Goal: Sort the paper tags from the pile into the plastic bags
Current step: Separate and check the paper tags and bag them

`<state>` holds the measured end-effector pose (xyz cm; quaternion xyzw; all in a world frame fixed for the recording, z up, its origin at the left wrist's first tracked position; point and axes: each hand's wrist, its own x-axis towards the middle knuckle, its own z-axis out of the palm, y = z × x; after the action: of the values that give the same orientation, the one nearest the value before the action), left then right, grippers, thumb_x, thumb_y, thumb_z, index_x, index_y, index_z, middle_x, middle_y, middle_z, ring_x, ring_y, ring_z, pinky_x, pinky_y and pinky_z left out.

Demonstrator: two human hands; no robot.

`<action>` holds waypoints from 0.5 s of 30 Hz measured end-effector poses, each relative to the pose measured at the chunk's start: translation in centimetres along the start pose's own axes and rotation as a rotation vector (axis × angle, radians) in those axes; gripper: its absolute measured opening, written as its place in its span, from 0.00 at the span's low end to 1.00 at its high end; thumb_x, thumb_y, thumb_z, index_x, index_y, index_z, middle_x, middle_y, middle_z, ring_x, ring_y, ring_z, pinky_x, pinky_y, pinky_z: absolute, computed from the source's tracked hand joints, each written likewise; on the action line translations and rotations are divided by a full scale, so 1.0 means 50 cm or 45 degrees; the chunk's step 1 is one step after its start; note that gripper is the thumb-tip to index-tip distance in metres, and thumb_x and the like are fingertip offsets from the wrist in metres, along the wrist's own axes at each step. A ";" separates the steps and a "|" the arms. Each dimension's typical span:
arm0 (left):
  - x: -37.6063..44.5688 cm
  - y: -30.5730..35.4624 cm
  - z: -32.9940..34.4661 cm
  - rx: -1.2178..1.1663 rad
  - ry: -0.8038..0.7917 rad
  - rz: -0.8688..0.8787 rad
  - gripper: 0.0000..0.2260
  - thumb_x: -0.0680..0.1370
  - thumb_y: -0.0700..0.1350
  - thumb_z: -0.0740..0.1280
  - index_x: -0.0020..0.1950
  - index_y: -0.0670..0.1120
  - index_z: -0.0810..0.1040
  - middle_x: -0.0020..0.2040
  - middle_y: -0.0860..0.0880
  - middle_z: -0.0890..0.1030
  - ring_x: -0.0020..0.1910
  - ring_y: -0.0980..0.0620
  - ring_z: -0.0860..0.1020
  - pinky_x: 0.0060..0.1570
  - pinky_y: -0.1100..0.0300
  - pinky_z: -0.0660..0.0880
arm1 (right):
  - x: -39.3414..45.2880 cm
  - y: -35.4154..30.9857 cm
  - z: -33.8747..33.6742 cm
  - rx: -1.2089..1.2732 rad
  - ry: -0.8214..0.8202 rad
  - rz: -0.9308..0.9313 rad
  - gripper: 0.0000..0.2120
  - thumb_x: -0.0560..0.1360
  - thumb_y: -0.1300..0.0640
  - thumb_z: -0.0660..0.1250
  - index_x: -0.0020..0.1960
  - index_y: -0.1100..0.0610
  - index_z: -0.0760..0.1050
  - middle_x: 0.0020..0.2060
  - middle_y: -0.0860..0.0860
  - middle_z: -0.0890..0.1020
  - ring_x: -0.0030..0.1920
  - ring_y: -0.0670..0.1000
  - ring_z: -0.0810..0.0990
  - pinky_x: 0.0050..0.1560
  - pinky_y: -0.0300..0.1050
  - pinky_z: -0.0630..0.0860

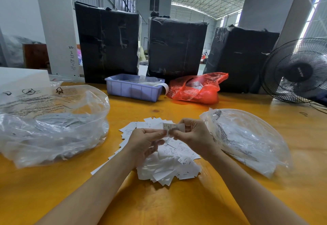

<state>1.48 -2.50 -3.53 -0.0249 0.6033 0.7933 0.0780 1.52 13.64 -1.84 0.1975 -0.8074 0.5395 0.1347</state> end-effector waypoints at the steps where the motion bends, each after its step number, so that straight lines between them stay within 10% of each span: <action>1: -0.001 0.001 0.000 0.010 -0.007 -0.001 0.02 0.67 0.40 0.75 0.38 0.43 0.84 0.35 0.47 0.84 0.28 0.57 0.80 0.25 0.67 0.71 | 0.000 0.001 0.001 -0.001 0.009 -0.003 0.07 0.70 0.65 0.73 0.36 0.59 0.77 0.33 0.63 0.81 0.33 0.53 0.76 0.33 0.45 0.72; 15: -0.001 -0.011 -0.003 0.236 -0.069 0.117 0.06 0.69 0.42 0.74 0.32 0.45 0.85 0.29 0.45 0.80 0.35 0.47 0.71 0.27 0.63 0.64 | 0.004 -0.003 0.001 -0.010 -0.225 0.225 0.06 0.78 0.66 0.61 0.52 0.66 0.76 0.40 0.55 0.78 0.36 0.48 0.76 0.38 0.40 0.76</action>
<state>1.62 -2.49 -4.07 0.0318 0.6723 0.7372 0.0597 1.40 13.53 -1.66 0.1720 -0.8325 0.5265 0.0156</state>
